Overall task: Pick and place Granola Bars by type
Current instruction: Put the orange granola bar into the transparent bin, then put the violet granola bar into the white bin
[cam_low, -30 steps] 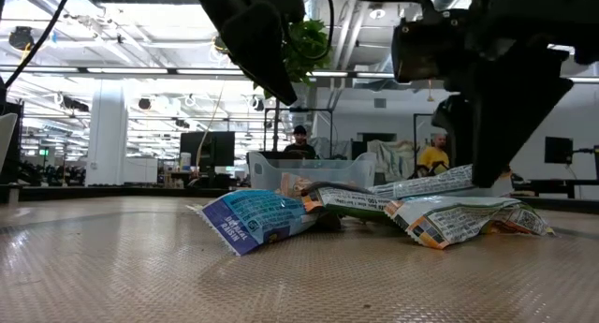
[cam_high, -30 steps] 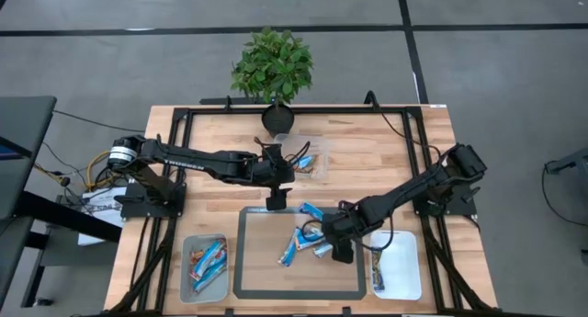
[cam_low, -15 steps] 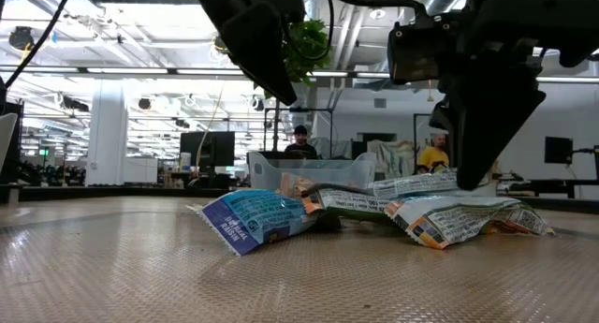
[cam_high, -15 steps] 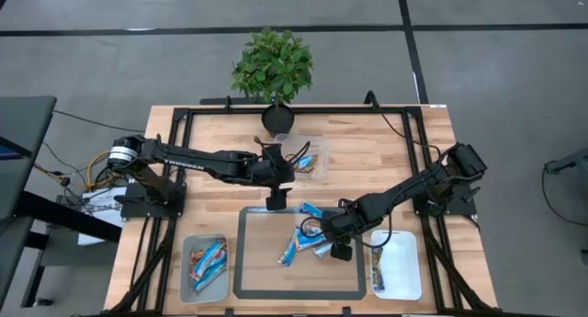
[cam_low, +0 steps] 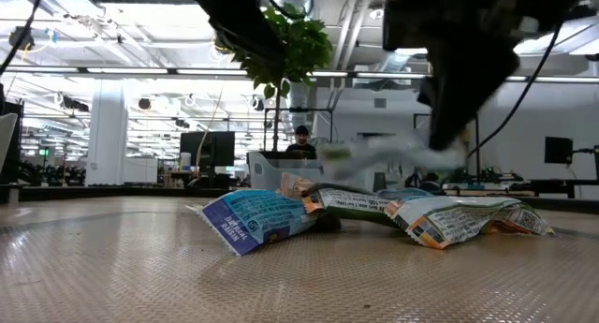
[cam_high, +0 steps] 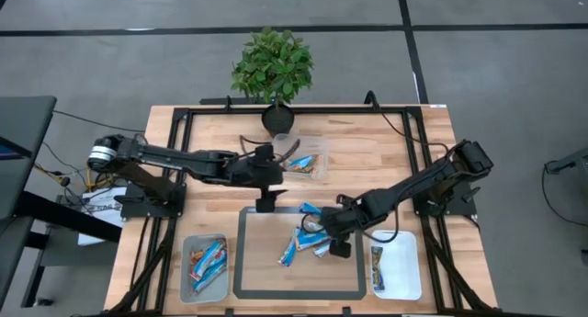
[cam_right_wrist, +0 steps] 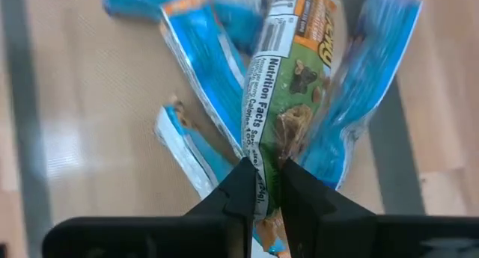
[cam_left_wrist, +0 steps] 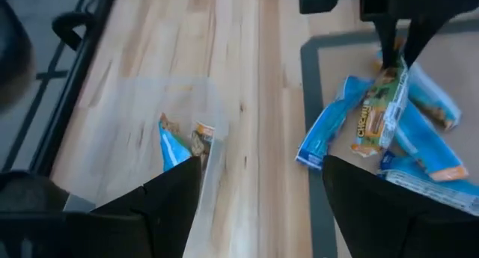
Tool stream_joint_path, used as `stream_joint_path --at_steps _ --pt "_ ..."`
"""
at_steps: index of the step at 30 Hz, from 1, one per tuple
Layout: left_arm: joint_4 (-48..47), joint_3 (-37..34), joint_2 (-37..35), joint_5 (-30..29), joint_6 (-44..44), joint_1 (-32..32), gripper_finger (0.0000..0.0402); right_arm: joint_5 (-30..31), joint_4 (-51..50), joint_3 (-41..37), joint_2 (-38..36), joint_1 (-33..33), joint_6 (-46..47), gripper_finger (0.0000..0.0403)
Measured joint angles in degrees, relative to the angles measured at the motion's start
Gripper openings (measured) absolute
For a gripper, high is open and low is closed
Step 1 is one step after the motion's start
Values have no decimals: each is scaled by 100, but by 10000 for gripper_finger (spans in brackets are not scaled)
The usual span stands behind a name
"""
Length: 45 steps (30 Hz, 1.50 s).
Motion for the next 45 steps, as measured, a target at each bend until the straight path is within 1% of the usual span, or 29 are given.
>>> stream_joint_path --at_steps 4,8,12,14,16,21,25,31,34,38,45 --pt "776 -786 -583 163 -209 0 270 198 118 0 -287 -247 -296 39" --pt "1524 -1592 -1161 247 -492 0 270 463 236 11 -619 -711 -584 37" --pt "1876 -2216 -1616 249 -820 0 270 557 323 0 -843 -1309 -1075 37" --pt "2093 -2416 -1747 249 -961 0 270 561 395 34 -869 -1634 -1318 40" --pt "2090 -2604 -1874 249 -1072 0 270 535 269 66 -862 -1962 -1543 42" --pt "2180 -2837 -1942 250 -1228 -23 270 172 325 339 -601 -2699 -2120 43" --pt "2247 -2971 -1940 256 -1254 -43 270 -120 251 522 -276 -3132 -2391 44" --pt "2292 -3017 -1940 245 -1302 -44 270 -758 268 619 40 -3539 -2498 53" --pt "2321 -3017 -1939 237 -1302 -43 270 -825 385 629 84 -3599 -2496 61" --pt "2383 -3016 -1938 195 -1291 -44 270 -797 438 623 64 -3604 -2496 87" --pt "2374 -3015 -1938 189 -1284 -44 270 -819 415 623 57 -3576 -2435 158"
